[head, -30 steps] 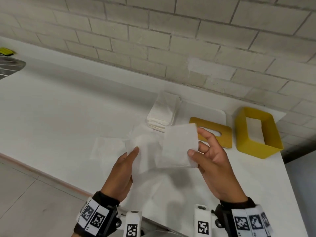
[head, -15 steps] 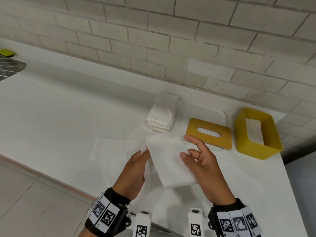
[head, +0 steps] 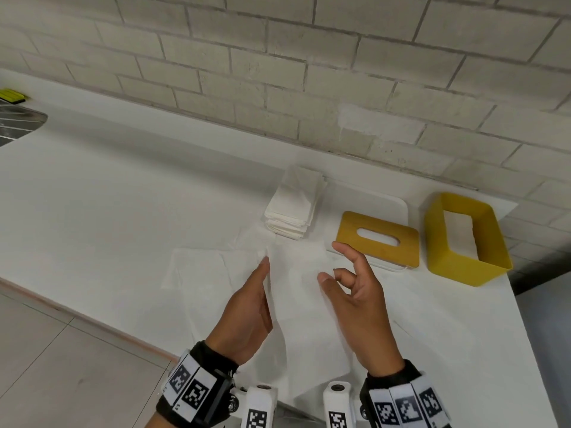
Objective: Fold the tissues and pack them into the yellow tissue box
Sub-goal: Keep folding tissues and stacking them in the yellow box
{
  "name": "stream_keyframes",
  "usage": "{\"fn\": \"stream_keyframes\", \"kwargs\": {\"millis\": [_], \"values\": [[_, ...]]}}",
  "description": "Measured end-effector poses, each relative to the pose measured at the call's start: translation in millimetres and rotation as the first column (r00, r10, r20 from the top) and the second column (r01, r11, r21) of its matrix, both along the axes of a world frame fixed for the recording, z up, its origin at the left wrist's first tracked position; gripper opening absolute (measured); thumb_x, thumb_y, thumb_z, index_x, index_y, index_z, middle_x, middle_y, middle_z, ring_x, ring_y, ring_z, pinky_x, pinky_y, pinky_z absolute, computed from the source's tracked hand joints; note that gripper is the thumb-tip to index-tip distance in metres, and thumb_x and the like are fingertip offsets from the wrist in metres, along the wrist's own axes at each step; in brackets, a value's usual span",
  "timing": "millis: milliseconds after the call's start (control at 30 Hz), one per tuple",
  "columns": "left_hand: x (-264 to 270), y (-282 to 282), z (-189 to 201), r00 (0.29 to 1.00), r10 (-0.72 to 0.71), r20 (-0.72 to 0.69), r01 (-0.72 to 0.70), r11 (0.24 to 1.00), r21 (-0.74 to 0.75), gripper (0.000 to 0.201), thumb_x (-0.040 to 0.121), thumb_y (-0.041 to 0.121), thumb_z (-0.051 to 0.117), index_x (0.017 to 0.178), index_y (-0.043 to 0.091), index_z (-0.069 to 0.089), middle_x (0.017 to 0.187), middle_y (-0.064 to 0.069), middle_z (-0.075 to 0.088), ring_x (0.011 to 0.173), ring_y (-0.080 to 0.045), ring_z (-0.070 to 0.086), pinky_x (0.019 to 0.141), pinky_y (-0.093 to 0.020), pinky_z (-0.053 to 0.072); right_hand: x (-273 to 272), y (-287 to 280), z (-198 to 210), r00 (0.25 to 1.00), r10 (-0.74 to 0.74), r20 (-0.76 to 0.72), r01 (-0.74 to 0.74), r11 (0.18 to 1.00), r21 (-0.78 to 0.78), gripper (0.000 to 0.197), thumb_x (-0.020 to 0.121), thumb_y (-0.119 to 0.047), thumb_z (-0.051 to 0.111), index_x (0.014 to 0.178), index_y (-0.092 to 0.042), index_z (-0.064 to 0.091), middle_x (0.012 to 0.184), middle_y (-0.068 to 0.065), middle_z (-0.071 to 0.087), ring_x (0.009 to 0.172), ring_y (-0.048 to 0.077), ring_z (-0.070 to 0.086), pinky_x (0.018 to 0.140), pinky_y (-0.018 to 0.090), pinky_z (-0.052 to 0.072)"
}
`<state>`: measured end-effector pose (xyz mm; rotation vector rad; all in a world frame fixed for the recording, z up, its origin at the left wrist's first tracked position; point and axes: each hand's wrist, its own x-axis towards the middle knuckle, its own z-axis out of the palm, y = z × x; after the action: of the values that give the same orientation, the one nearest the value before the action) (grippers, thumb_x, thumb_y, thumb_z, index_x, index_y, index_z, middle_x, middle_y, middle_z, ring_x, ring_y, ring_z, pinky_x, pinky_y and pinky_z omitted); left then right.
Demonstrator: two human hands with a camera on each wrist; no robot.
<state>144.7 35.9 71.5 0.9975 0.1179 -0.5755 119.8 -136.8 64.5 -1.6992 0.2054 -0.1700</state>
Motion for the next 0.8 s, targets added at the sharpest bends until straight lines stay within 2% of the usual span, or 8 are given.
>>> {"fn": "stream_keyframes", "kwargs": {"millis": [100,233,400,533,600,633,700,800], "values": [[-0.6,0.8,-0.5,1.0,-0.013,-0.012,0.012,0.999,-0.041,0.063,0.098,0.056,0.031,0.14,0.018,0.059,0.138,-0.008,0.067,0.128,-0.021,0.064,0.106,-0.034,0.053,-0.9,-0.8,-1.7,1.0,-0.002,0.001,0.002,1.0,-0.025,0.048,0.095,-0.023,0.069,0.133,-0.047,0.051,0.086,0.002,0.073,0.082,0.015,0.069,0.074,0.019,0.053],[-2.0,2.7,-5.0,1.0,-0.006,-0.019,0.006,1.0,0.009,0.051,0.098,0.039,0.049,0.136,0.007,0.063,0.133,-0.014,0.069,0.124,-0.027,0.066,0.108,-0.042,0.051,-2.1,0.1,-5.1,1.0,0.014,-0.005,-0.014,0.999,-0.045,0.049,0.095,-0.023,0.069,0.133,-0.048,0.051,0.087,0.003,0.072,0.083,0.013,0.068,0.077,0.014,0.052],[-3.5,5.0,-13.7,0.998,0.045,-0.043,-0.038,0.987,0.157,0.038,0.106,0.028,0.048,0.131,0.006,0.066,0.125,-0.012,0.074,0.117,-0.026,0.07,0.104,-0.042,0.05,-5.7,-4.1,-6.6,1.0,0.018,-0.021,-0.02,0.997,-0.07,0.048,0.097,-0.022,0.067,0.134,-0.044,0.048,0.089,-0.002,0.076,0.083,0.004,0.069,0.076,0.007,0.048],[1.5,25.8,-20.7,0.978,0.206,-0.042,-0.19,0.95,0.248,0.036,0.104,0.03,0.054,0.128,0.008,0.067,0.12,-0.012,0.076,0.113,-0.026,0.071,0.105,-0.044,0.051,-6.5,-33.9,-27.8,0.988,-0.086,-0.125,0.078,0.995,-0.069,0.042,0.098,-0.022,0.064,0.134,-0.037,0.049,0.098,-0.001,0.075,0.065,0.016,0.068,0.058,0.034,0.056],[3.7,42.5,-21.9,0.957,0.29,-0.023,-0.274,0.924,0.267,0.031,0.106,0.026,0.051,0.122,0.007,0.069,0.116,-0.013,0.077,0.105,-0.023,0.074,0.097,-0.04,0.053,-13.5,-57.0,-48.1,0.968,-0.123,-0.22,0.072,0.971,-0.229,0.043,0.096,-0.03,0.066,0.135,-0.037,0.049,0.1,-0.005,0.073,0.079,0.014,0.072,0.071,0.035,0.059],[3.7,51.1,-22.8,0.946,0.324,-0.017,-0.307,0.911,0.274,0.029,0.107,0.024,0.049,0.119,0.008,0.069,0.113,-0.012,0.078,0.102,-0.021,0.075,0.095,-0.038,0.054,-18.6,-65.9,-58.5,0.955,-0.114,-0.275,0.024,0.95,-0.31,0.044,0.095,-0.034,0.067,0.135,-0.037,0.048,0.102,-0.008,0.072,0.087,0.014,0.071,0.076,0.03,0.056],[0.5,67.7,-28.2,0.928,0.371,-0.006,-0.353,0.887,0.299,0.026,0.107,0.023,0.048,0.117,0.01,0.069,0.108,-0.007,0.079,0.097,-0.018,0.076,0.093,-0.038,0.054,-30.8,-73.9,-75.8,0.919,-0.044,-0.391,-0.141,0.892,-0.43,0.051,0.092,-0.04,0.069,0.138,-0.035,0.047,0.109,-0.01,0.067,0.098,0.01,0.066,0.079,0.02,0.048],[-5.9,82.8,-39.9,0.922,0.387,0.002,-0.363,0.865,0.345,0.025,0.107,0.028,0.049,0.12,0.015,0.067,0.11,-0.002,0.079,0.103,-0.018,0.074,0.097,-0.044,0.053,-46.5,-68.4,-95.2,0.869,0.074,-0.489,-0.365,0.763,-0.533,0.065,0.088,-0.052,0.07,0.144,-0.037,0.042,0.129,-0.01,0.051,0.122,0.012,0.048,0.099,0.024,0.041]]}}
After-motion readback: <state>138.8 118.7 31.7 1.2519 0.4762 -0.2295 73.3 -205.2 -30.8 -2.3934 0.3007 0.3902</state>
